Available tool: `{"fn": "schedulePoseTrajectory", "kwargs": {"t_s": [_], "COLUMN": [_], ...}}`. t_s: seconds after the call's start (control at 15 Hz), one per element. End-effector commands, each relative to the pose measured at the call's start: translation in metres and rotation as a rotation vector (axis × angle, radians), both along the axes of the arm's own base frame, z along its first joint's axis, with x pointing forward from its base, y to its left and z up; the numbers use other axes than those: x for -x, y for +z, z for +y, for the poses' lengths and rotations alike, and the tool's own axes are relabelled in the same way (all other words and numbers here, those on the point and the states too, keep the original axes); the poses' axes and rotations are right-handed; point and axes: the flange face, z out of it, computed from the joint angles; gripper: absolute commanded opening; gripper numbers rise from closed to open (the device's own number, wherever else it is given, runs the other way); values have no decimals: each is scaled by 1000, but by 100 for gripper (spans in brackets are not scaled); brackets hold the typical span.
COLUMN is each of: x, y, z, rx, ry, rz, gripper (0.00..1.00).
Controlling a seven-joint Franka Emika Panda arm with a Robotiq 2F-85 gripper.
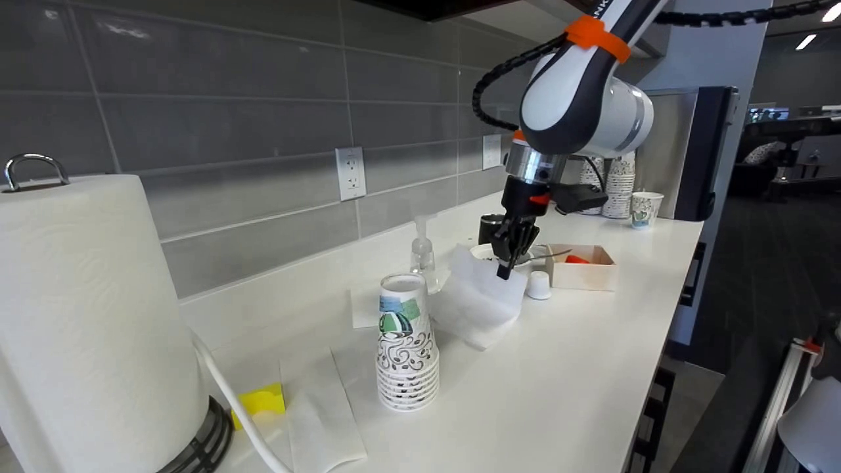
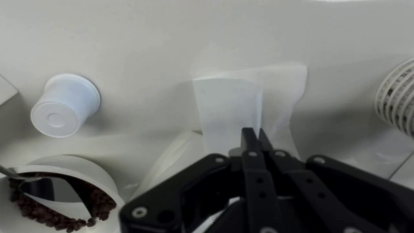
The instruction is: Unfold the napkin
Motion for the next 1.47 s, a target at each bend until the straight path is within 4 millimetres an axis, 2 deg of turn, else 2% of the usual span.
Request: {"fn": "schedulePoseTrajectory", "kwargs": {"t_s": [0.0, 0.27, 0.6, 1.4], "x": [7, 11, 16, 26], "y": [17, 23, 20, -30], "z": [-2, -12, -13, -69], "rx": [-106, -186, -277, -281], "ry": [31, 27, 32, -90], "rz": [-2, 2, 16, 126], "gripper": [0, 0, 0, 0]}}
